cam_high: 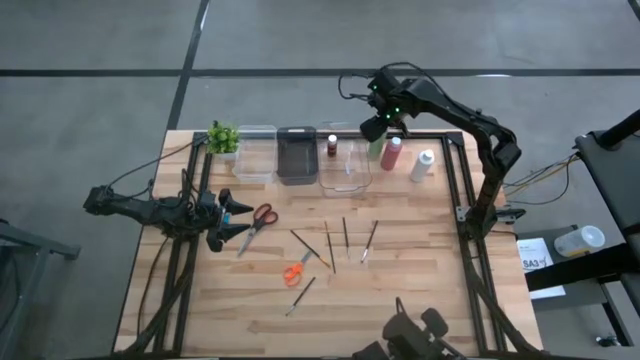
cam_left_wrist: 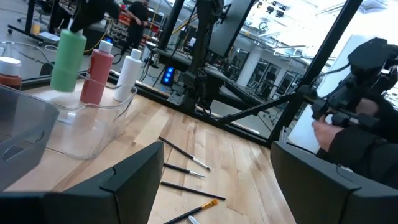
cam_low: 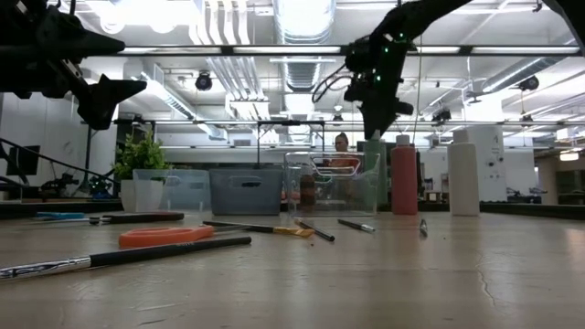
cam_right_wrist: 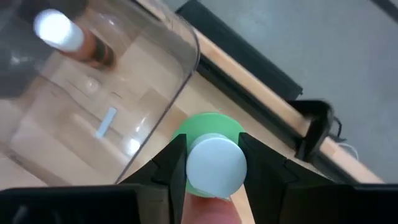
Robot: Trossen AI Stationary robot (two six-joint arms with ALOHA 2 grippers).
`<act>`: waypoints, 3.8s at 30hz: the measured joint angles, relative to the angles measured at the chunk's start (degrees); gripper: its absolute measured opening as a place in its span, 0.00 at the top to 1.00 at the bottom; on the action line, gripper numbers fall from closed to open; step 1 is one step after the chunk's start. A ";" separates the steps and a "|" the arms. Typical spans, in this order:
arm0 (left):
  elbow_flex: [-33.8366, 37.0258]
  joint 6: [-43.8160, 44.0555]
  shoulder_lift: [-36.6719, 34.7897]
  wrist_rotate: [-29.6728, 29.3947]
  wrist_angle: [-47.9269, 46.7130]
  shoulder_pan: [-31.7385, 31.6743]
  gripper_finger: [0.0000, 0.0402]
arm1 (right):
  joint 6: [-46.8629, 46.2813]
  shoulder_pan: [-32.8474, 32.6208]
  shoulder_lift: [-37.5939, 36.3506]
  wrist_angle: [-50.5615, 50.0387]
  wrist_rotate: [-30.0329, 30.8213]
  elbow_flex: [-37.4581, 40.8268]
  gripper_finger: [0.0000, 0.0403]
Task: Pick & Place Paint Supplies
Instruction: Put the green paint bottle into the right transparent bin, then put the pink paint bottle into the right transparent bin
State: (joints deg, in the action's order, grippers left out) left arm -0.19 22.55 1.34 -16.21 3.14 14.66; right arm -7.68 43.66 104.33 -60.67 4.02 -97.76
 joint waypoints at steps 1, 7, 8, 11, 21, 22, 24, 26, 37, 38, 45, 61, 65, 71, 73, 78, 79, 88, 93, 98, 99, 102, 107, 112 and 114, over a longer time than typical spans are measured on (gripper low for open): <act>0.00 0.00 0.00 -0.02 -0.01 -0.01 0.25 | 0.35 -0.02 0.00 -0.97 0.01 -1.38 0.72; 0.00 0.00 0.00 0.00 -0.01 0.01 0.25 | 2.01 -0.22 -0.02 -4.25 0.03 -9.77 0.72; 0.00 0.00 0.00 0.00 -0.01 0.01 0.25 | 2.37 -0.35 -0.09 -4.79 0.09 -10.96 0.72; 0.00 0.00 0.00 -0.02 0.00 -0.01 0.25 | 3.89 -0.85 -0.11 -5.76 0.38 -14.66 0.72; 0.00 0.00 0.01 -0.01 0.01 -0.01 0.25 | 5.59 -3.43 -0.13 -4.47 0.46 -18.92 0.72; 0.00 0.00 0.00 -0.01 0.00 0.01 0.25 | 5.78 -3.53 -0.10 -4.18 0.47 -18.54 0.72; 0.00 0.00 0.00 -0.02 -0.01 -0.01 0.25 | 5.79 -3.91 0.58 -3.88 0.54 -17.94 0.72; 0.00 0.00 0.00 -0.02 0.00 0.01 0.25 | 5.95 -4.15 1.75 -3.61 0.52 -17.27 0.72; 0.00 0.00 0.02 0.00 -0.01 0.01 0.25 | 6.84 -5.68 9.50 -3.02 0.01 -17.11 0.72; 0.00 0.00 0.02 -0.02 0.01 0.01 0.25 | 6.86 -5.74 10.01 -2.98 -0.01 -17.21 0.72; 0.00 0.00 0.02 0.00 0.00 0.01 0.25 | 7.72 -5.95 12.76 -1.23 0.01 -16.85 0.72; 0.00 0.00 0.02 0.00 0.01 0.01 0.25 | 7.25 -5.92 15.18 0.22 -0.75 -16.63 0.67; 0.00 0.00 0.02 0.00 -0.01 0.01 0.25 | 6.31 -5.93 15.28 0.05 -1.02 -16.76 0.53; 0.00 0.00 0.02 -0.02 0.01 0.01 0.25 | 6.16 -5.90 15.26 0.05 -1.02 -16.74 0.39; 0.00 0.00 0.02 -0.01 0.01 0.01 0.25 | 6.17 -5.92 15.19 -0.22 -1.04 -16.98 0.38; 0.00 0.00 0.02 -0.02 -0.01 0.01 0.25 | 6.36 -5.92 14.19 -2.41 -1.02 -19.78 0.37; 0.00 0.00 0.02 -0.02 -0.01 0.01 0.25 | 6.36 -5.92 13.68 -2.92 -1.00 -20.53 0.37; 0.00 0.00 0.02 0.00 0.00 0.00 0.25 | 4.12 -5.92 8.22 -15.09 0.68 -25.13 0.37; 0.00 0.00 0.02 0.00 -0.01 0.01 0.25 | 1.26 -5.92 3.35 -16.96 3.88 -21.11 0.37; 0.00 0.00 0.01 -0.01 0.01 0.01 0.25 | -1.96 -5.88 -2.04 -16.60 5.15 -13.45 0.37; 0.00 0.00 0.00 -0.01 0.00 0.00 0.25 | -2.66 -5.88 -3.24 -16.30 5.19 -11.63 0.37; 0.00 0.00 0.02 -0.02 0.01 0.01 0.25 | -4.16 -5.88 -6.78 -14.57 5.95 -5.29 0.37; 0.00 0.00 0.02 -0.02 0.01 0.00 0.25 | -6.66 -5.76 -13.22 -9.01 6.66 6.14 0.37; 0.00 0.00 0.00 0.00 0.01 -0.01 0.25 | -8.49 -5.22 -18.53 -0.43 6.67 15.38 0.37; 0.00 0.00 0.01 -0.01 0.01 0.01 0.25 | -8.52 -4.75 -20.20 2.98 6.65 18.35 0.37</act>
State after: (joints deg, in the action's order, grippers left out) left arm -0.19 22.55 1.36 -16.22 3.15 14.67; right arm -16.20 38.91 84.13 -57.69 10.68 -79.41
